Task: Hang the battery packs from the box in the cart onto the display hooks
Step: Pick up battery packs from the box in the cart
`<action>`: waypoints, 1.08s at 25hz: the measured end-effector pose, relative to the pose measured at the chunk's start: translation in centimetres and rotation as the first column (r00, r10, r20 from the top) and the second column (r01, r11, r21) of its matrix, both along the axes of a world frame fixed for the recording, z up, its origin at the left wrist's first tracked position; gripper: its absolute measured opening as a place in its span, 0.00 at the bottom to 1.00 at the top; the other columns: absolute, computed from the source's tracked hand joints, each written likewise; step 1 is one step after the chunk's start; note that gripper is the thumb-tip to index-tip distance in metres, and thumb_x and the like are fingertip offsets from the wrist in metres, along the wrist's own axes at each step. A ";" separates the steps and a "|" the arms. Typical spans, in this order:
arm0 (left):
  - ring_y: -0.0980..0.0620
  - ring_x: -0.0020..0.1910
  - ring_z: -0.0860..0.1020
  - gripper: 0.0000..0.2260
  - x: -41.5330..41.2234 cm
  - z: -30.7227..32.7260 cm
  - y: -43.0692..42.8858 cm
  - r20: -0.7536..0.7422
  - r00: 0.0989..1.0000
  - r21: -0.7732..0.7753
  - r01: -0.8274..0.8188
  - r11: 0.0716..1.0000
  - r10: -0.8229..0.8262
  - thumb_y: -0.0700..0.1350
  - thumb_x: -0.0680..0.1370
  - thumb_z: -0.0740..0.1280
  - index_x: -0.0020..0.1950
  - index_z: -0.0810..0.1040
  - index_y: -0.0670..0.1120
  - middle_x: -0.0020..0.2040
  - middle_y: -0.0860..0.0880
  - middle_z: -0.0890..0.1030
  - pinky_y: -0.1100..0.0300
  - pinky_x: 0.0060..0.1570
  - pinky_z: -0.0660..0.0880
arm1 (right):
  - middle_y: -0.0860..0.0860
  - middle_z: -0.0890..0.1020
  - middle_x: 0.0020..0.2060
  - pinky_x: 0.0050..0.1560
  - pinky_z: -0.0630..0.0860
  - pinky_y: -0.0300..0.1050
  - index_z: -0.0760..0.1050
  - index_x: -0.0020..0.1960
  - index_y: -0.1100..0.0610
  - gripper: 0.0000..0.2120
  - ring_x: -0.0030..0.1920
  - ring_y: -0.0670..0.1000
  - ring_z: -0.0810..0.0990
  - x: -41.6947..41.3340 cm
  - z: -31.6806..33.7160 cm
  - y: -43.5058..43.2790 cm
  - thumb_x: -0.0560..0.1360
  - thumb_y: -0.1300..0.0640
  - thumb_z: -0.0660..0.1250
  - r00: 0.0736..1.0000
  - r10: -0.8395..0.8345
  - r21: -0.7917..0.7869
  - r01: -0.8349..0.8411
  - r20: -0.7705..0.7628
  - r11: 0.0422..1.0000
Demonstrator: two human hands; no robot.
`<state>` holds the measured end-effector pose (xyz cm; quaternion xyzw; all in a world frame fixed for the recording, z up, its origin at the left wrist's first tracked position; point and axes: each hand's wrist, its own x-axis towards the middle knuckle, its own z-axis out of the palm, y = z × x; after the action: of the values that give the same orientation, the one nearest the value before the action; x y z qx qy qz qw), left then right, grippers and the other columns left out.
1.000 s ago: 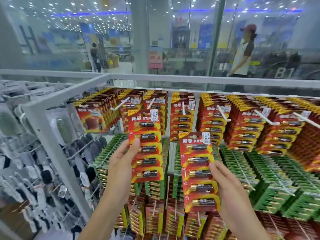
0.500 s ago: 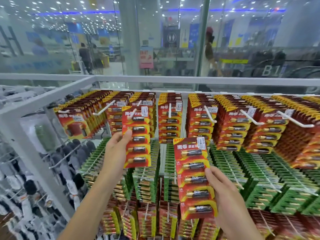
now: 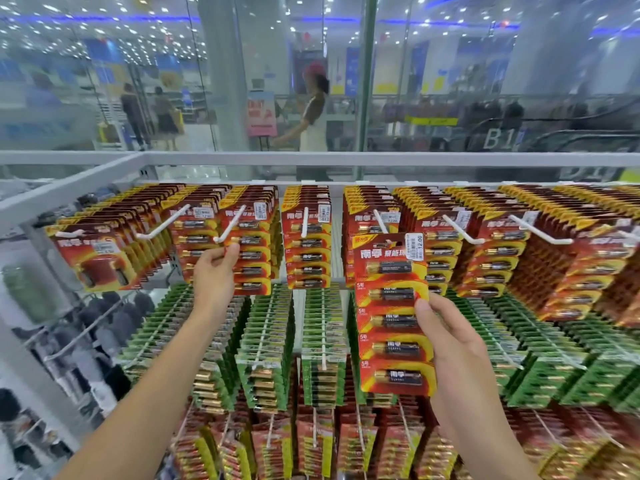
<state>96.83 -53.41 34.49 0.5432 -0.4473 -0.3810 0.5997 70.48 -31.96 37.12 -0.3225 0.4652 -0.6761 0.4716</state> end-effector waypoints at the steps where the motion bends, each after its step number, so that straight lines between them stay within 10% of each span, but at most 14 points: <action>1: 0.46 0.57 0.83 0.19 0.1 -0.2 0.0 0.015 1.000 -0.008 -0.005 1.000 0.005 0.57 0.82 0.68 0.65 0.77 0.44 0.57 0.48 0.84 0.46 0.59 0.81 | 0.47 0.84 0.61 0.68 0.73 0.65 0.84 0.57 0.43 0.19 0.65 0.55 0.81 0.0 -0.3 -0.3 0.69 0.38 0.72 1.000 -0.018 -0.003 0.018 0.002 1.000; 9: 0.46 0.60 0.81 0.19 0.9 -1.6 0.1 0.118 0.992 -0.066 -0.026 0.997 0.034 0.60 0.82 0.67 0.65 0.79 0.47 0.59 0.49 0.83 0.41 0.65 0.77 | 0.52 0.88 0.49 0.39 0.83 0.52 0.82 0.58 0.51 0.10 0.47 0.57 0.88 0.3 0.0 -4.0 0.84 0.51 0.63 0.997 -0.077 0.010 0.077 -0.012 0.997; 16: 0.48 0.62 0.80 0.13 1.3 -1.9 0.2 0.120 0.993 -0.067 -0.008 0.998 0.016 0.57 0.83 0.67 0.63 0.78 0.53 0.61 0.50 0.82 0.43 0.68 0.76 | 0.50 0.87 0.50 0.53 0.83 0.64 0.82 0.57 0.48 0.11 0.50 0.56 0.87 -0.3 -1.4 -11.3 0.84 0.45 0.63 0.958 -0.228 0.003 0.232 -0.172 0.973; 22: 0.50 0.64 0.79 0.10 1.7 -1.6 1.7 0.100 0.995 -0.070 0.000 0.998 0.007 0.54 0.83 0.67 0.63 0.78 0.55 0.62 0.52 0.81 0.46 0.69 0.75 | 0.40 0.81 0.53 0.53 0.73 0.36 0.79 0.62 0.52 0.12 0.54 0.38 0.78 -1.2 -3.1 -11.9 0.83 0.47 0.64 0.917 -0.289 -0.066 0.282 -0.273 0.957; 27: 0.54 0.62 0.81 0.13 1.8 -2.3 7.1 -0.021 0.999 -0.042 0.036 0.998 -0.037 0.52 0.85 0.65 0.67 0.80 0.50 0.61 0.54 0.84 0.50 0.67 0.76 | 0.44 0.84 0.56 0.61 0.77 0.46 0.80 0.63 0.51 0.13 0.59 0.46 0.81 -2.2 -6.8 -8.9 0.83 0.47 0.66 0.897 -0.330 -0.005 0.344 -0.294 0.939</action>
<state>98.64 -46.31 32.14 0.5183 -0.4584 -0.3884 0.6087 68.28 -40.85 30.36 -0.3213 0.5939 -0.6817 0.2816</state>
